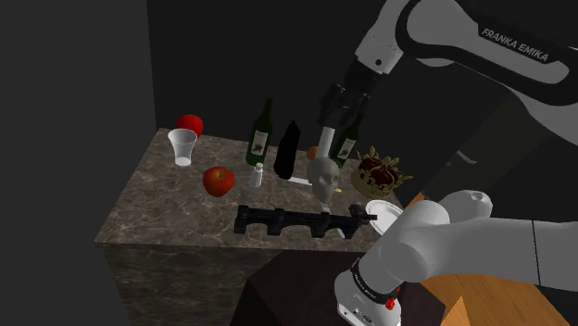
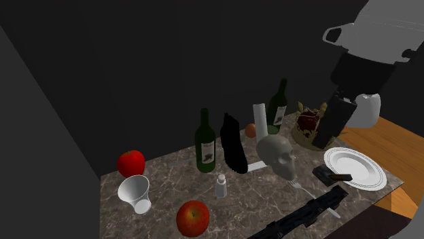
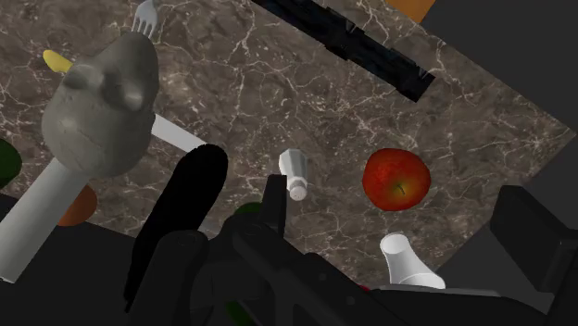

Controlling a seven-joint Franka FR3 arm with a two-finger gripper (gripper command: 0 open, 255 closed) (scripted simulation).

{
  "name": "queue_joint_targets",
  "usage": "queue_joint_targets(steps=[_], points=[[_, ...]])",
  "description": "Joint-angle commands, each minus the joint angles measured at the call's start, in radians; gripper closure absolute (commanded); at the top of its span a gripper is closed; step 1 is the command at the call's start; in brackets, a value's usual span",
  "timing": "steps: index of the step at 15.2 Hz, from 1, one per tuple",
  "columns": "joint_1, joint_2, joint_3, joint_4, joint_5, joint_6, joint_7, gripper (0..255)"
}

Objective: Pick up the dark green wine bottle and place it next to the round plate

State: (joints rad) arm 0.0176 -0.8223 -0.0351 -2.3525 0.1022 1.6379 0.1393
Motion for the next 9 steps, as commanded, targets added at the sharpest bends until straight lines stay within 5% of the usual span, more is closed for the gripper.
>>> queue_joint_targets(steps=[1, 9], points=[[0.0, 0.0, 0.0, 0.0, 0.0, 0.0, 0.0, 0], [-0.014, 0.343, -0.035, 0.193, -0.02, 0.093, -0.024, 0]])
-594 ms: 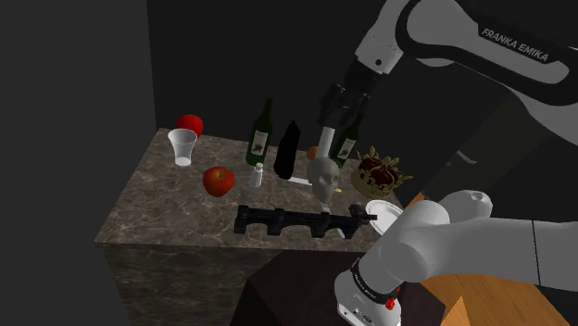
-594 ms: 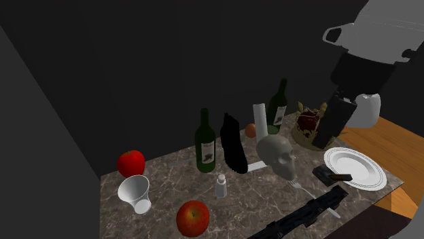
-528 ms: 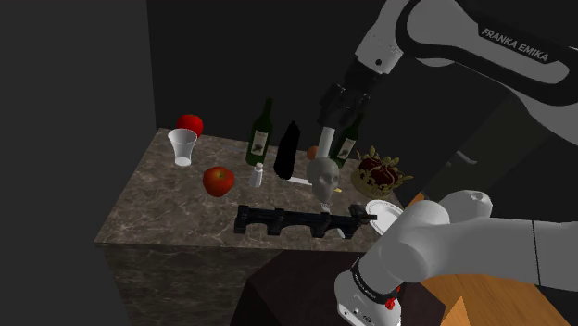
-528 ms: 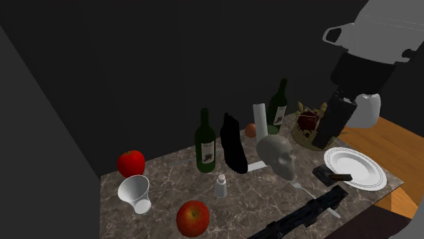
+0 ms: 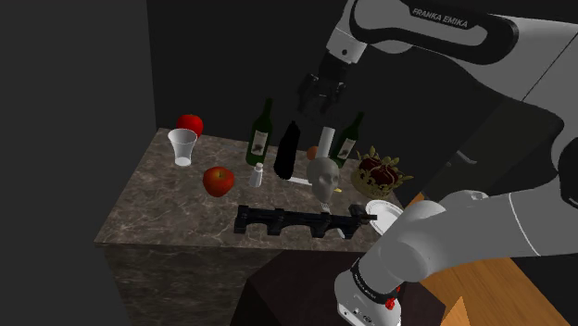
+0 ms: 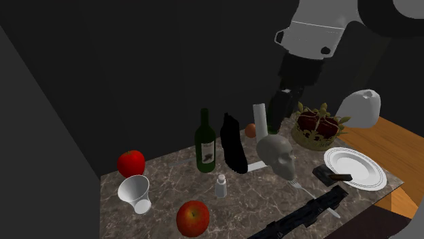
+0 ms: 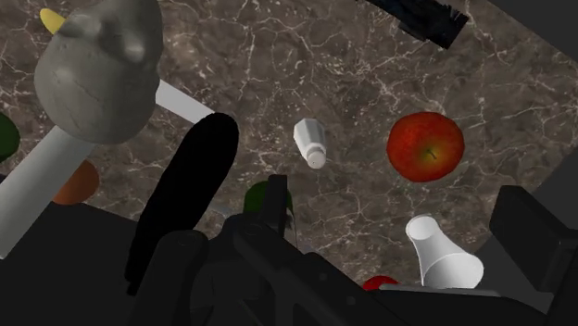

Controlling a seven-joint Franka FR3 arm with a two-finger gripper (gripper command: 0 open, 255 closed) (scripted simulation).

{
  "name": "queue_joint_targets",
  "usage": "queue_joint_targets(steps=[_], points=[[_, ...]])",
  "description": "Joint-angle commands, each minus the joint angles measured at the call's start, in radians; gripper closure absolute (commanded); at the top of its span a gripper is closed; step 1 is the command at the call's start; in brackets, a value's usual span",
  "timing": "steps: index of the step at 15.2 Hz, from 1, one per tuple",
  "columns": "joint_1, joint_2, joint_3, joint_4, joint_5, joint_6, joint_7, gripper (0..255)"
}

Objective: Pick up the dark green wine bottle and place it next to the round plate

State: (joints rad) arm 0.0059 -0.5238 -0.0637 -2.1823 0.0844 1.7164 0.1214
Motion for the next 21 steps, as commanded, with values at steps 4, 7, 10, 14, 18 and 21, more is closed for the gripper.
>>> queue_joint_targets(steps=[4, 7, 10, 14, 18, 21], points=[[-0.009, 0.215, -0.024, 0.148, -0.006, 0.031, -0.016, 0], [-0.014, 0.344, -0.038, 0.256, -0.004, 0.03, -0.024, 0], [-0.022, 0.474, -0.05, 0.377, 0.0, 0.018, -0.031, 0], [-0.037, 0.654, -0.063, 0.565, 0.011, -0.018, -0.04, 0], [-0.06, 0.85, -0.073, 0.795, 0.025, -0.082, -0.045, 0], [-0.084, 1.019, -0.076, 1.018, 0.037, -0.158, -0.044, 0]])
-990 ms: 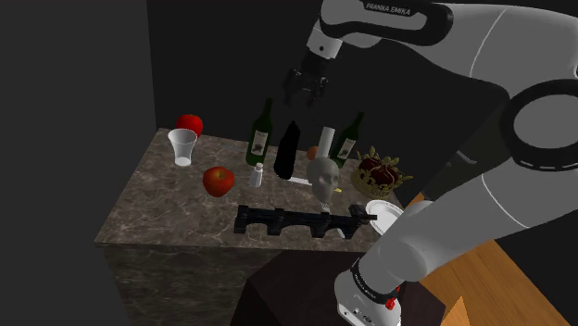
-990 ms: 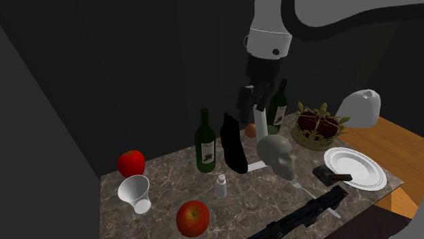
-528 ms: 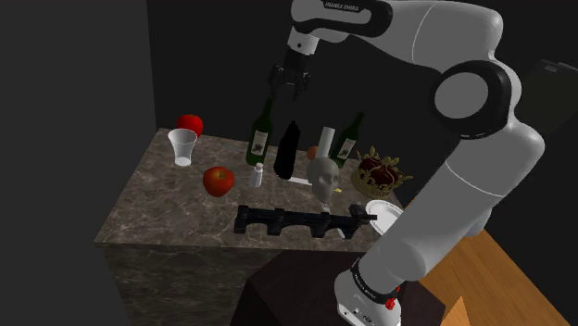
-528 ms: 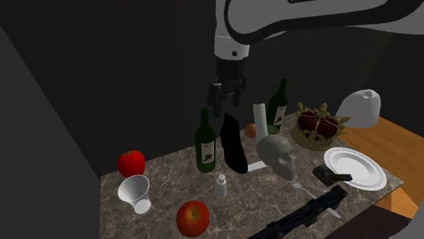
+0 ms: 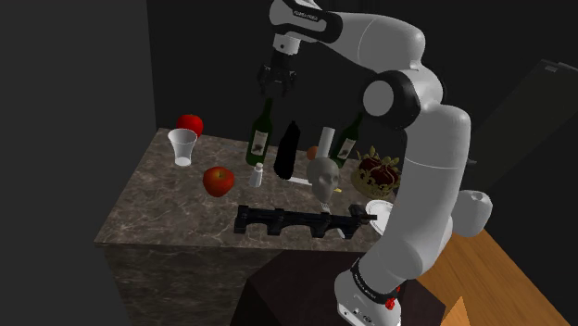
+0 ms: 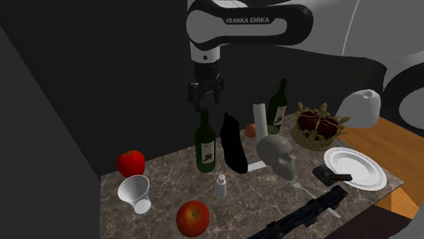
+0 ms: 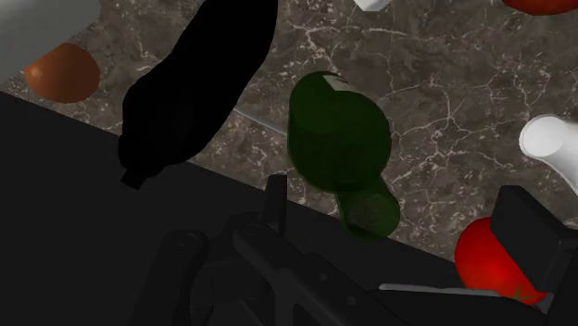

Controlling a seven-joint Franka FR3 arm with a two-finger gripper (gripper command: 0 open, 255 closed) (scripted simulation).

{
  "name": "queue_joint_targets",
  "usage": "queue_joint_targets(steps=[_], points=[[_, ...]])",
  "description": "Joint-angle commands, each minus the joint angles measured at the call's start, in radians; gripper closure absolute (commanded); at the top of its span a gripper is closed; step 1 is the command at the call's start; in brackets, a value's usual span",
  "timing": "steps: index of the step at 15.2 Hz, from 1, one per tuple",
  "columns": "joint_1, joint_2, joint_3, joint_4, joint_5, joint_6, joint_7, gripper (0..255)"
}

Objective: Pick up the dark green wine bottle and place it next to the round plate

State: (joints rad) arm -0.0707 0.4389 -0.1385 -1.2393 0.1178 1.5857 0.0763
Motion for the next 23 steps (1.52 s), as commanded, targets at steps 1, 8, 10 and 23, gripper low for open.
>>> queue_joint_targets(steps=[1, 8, 10, 23], points=[[-0.016, 0.104, -0.001, 0.143, 0.007, -0.052, 0.003, 0], [-0.004, 0.071, 0.0, -0.003, 0.004, 0.061, -0.001, 0], [-0.004, 0.07, 0.0, -0.013, 0.004, 0.07, -0.002, 0], [-0.004, 0.07, 0.0, -0.013, 0.004, 0.07, -0.002, 255]])
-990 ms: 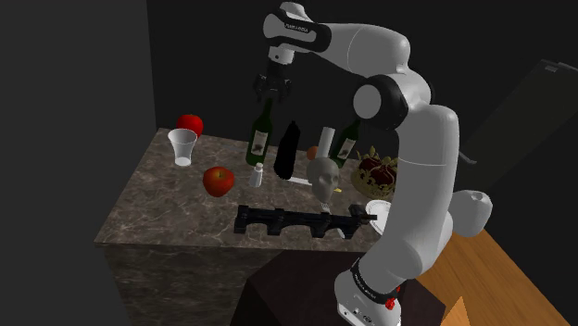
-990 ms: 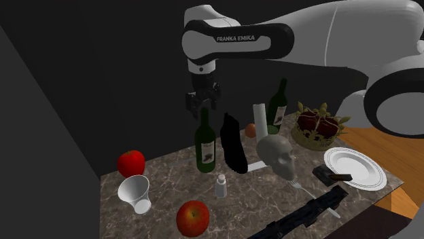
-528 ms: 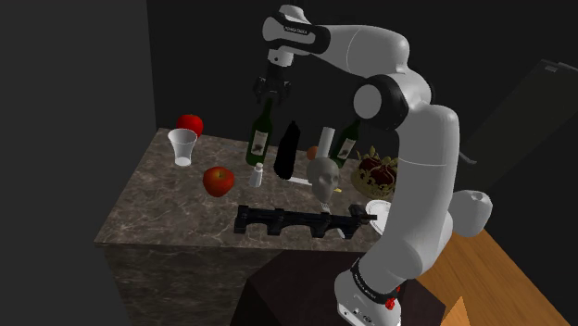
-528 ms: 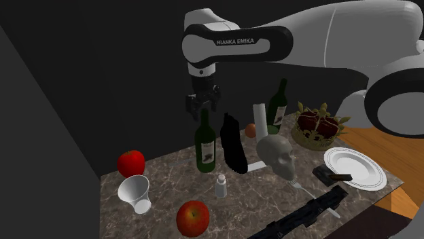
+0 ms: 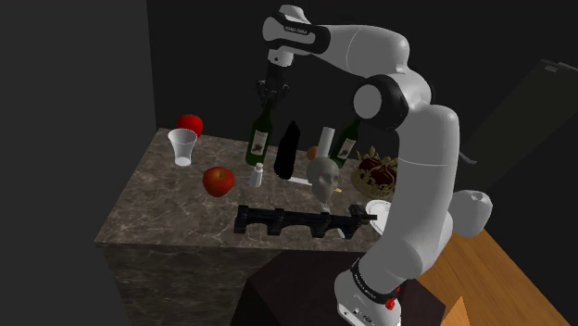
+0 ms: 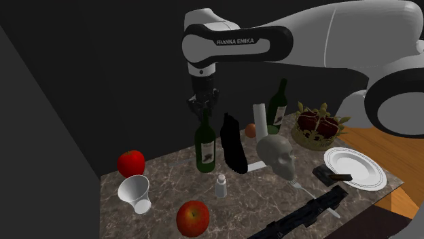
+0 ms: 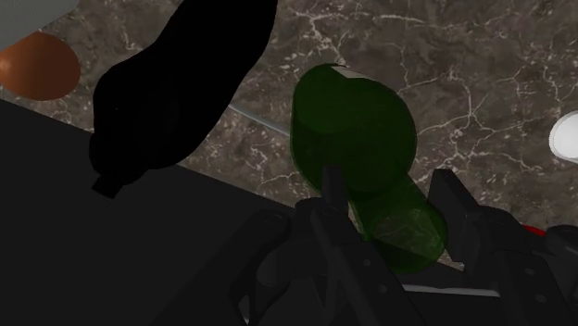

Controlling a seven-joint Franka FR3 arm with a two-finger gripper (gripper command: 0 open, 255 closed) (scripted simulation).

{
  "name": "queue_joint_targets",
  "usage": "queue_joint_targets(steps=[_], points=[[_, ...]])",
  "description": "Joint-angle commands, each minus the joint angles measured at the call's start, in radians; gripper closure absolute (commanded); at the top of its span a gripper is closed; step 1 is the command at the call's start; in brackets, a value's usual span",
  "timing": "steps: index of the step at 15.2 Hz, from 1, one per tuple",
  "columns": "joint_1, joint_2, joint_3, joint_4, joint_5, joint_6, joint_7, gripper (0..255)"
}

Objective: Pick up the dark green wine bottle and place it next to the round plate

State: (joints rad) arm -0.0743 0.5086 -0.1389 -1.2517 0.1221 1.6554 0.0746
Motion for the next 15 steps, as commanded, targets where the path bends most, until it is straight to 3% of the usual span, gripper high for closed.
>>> queue_joint_targets(steps=[1, 5, 15], points=[[0.0, 0.0, 0.0, 0.0, 0.0, 0.0, 0.0, 255], [-0.001, 0.001, 0.0, 0.028, 0.0, -0.027, 0.002, 255], [-0.013, 0.036, 0.001, 0.219, 0.003, -0.183, 0.012, 255]])
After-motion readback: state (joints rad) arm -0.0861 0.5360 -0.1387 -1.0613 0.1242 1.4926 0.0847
